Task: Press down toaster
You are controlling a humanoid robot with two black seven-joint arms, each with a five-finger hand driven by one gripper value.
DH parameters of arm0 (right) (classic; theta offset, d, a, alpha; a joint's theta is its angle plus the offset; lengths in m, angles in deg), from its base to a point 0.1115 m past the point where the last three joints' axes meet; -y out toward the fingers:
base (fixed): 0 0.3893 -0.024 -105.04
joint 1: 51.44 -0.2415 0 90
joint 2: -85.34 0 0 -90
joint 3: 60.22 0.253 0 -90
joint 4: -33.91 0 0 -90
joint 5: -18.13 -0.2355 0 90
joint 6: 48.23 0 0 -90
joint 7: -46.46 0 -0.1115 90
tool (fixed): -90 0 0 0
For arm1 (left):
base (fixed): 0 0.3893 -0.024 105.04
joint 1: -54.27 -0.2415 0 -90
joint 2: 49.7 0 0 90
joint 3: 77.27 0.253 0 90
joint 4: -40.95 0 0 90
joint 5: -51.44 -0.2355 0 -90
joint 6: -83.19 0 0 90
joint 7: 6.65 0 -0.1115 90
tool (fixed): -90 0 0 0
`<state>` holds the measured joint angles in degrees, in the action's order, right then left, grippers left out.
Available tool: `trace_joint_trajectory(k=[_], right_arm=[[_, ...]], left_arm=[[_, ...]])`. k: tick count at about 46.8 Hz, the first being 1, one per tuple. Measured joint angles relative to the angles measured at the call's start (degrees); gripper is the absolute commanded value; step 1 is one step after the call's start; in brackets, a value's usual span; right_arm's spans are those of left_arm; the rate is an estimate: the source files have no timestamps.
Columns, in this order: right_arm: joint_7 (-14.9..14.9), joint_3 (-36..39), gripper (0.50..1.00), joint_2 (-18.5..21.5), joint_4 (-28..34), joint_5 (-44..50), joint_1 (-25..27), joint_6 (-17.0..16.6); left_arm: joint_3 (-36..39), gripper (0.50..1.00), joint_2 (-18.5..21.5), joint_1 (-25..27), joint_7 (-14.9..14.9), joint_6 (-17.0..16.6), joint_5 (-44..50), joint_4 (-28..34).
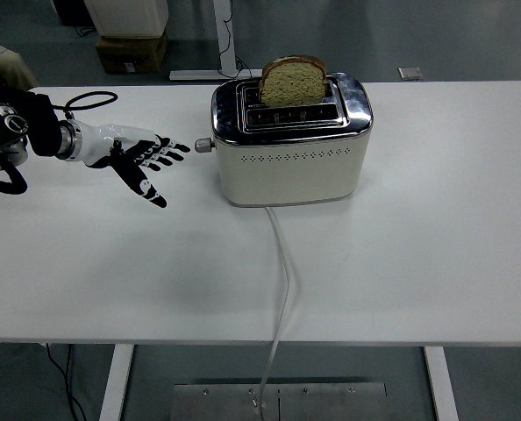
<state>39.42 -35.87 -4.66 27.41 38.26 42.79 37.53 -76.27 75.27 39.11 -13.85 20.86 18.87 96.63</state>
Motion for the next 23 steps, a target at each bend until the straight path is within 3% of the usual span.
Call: trace_joint_trajectory(k=[13,23], right_arm=[[0.00,0.00,1.000,0.00,0.00,0.00,0.00,0.03],[-0.01,-0.01,1.000,0.00,0.00,0.00,-0.02,0.02]], left_arm=[[-1.18,1.000,1.26,6.71,0.33,-0.10,4.47,-0.36],[-9.45,1.000,0.67,6.20,2.18,-0.64,9.33,-2.78]])
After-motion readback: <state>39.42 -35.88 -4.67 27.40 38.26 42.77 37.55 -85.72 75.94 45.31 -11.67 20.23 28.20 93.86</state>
